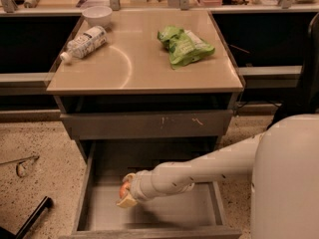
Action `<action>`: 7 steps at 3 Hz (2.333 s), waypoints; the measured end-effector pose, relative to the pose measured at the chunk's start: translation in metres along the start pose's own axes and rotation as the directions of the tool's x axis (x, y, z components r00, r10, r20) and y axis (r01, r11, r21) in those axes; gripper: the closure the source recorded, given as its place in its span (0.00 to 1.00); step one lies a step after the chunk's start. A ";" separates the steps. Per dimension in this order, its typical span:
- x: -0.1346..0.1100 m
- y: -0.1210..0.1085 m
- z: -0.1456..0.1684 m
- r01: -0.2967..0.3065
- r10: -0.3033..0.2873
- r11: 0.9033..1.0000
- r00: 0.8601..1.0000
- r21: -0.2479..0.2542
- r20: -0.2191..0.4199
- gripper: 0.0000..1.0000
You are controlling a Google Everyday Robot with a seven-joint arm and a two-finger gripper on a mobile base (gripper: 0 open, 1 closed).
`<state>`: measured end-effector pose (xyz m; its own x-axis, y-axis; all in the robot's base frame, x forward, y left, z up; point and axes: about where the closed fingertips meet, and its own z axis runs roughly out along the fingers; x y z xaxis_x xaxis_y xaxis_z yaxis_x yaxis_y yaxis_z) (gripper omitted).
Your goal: Pick apple from middle drawer and place on counter
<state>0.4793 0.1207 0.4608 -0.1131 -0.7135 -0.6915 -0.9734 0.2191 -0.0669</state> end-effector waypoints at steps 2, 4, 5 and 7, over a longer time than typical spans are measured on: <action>-0.023 -0.001 -0.019 0.066 -0.066 0.998 0.998 0.024 -0.003 1.00; -0.115 -0.011 -0.089 0.189 -0.194 0.981 0.969 0.047 0.153 1.00; -0.181 -0.019 -0.135 0.266 -0.279 0.960 0.938 0.087 0.208 1.00; -0.219 -0.018 -0.156 0.338 -0.358 0.932 0.915 0.133 0.185 1.00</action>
Offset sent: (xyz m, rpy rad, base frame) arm -0.0044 0.0042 0.0264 -0.0209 -0.0529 0.0359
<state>0.4902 0.1694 0.7253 0.2823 -0.6086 -0.7416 -0.9185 0.0517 -0.3920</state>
